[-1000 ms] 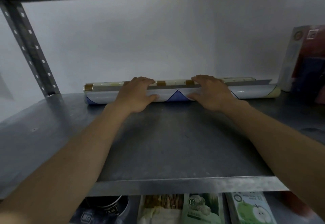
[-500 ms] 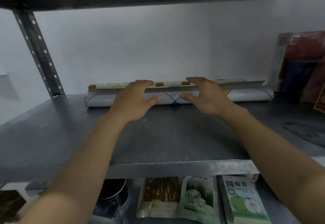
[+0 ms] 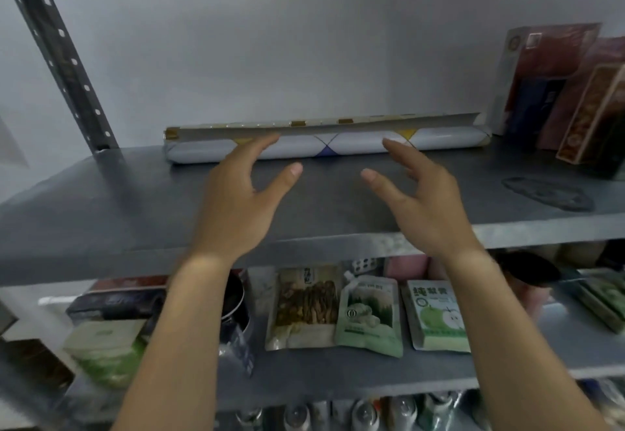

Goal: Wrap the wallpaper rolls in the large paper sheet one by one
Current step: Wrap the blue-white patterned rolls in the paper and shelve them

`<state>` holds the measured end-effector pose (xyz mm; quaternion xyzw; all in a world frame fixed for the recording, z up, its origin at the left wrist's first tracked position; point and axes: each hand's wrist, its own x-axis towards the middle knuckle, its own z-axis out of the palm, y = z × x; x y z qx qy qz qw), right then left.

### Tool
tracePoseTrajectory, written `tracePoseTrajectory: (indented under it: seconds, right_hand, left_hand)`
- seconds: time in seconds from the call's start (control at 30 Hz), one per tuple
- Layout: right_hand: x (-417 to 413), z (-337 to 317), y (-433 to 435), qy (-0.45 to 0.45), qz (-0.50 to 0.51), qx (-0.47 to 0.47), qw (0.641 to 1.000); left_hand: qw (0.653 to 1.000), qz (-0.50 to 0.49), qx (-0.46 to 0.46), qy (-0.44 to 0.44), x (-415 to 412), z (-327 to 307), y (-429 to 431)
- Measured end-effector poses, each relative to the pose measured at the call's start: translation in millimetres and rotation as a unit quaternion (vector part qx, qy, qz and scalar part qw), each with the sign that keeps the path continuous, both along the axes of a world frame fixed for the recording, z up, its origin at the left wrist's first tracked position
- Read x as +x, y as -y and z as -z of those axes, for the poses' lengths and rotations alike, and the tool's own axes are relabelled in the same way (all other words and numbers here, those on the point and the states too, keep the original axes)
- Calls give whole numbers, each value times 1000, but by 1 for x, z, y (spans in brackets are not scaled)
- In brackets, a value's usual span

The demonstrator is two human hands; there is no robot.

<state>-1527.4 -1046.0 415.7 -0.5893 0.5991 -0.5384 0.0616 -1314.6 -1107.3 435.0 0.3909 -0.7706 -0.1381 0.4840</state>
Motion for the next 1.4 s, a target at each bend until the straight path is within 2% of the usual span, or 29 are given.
tracePoseTrajectory:
  seconds: [0.13,0.2,0.43,0.53,0.7,0.93,1.17,1.4]
  right_hand:
    - [14,16,-39,56,9,-21,998]
    - [17,22,-54,54,16,-22,998]
    - [18,50,-85,1,-9,-28,1000]
    - [14,64,-96,11,-63,-29,998]
    - [7,99,-117,-4,-173,71,982]
    - [17,147,-170,0,-311,170,935]
    - [43,185,-241,-24,-409,191,892]
    - [98,217,-363,-30,-552,237,799]
  left_hand:
    - [998,-14,42,-44,17,20,-31]
    - [997,-19,49,-60,26,31,-48]
    - [991,-129,41,-6,43,68,-104]
    - [984,-166,57,-21,42,91,-133]
    - [961,-247,110,-53,29,124,-205]
    - [908,-371,170,-96,20,163,-320]
    - [846,-478,196,-134,29,189,-455]
    - [753,-588,205,-213,25,224,-643]
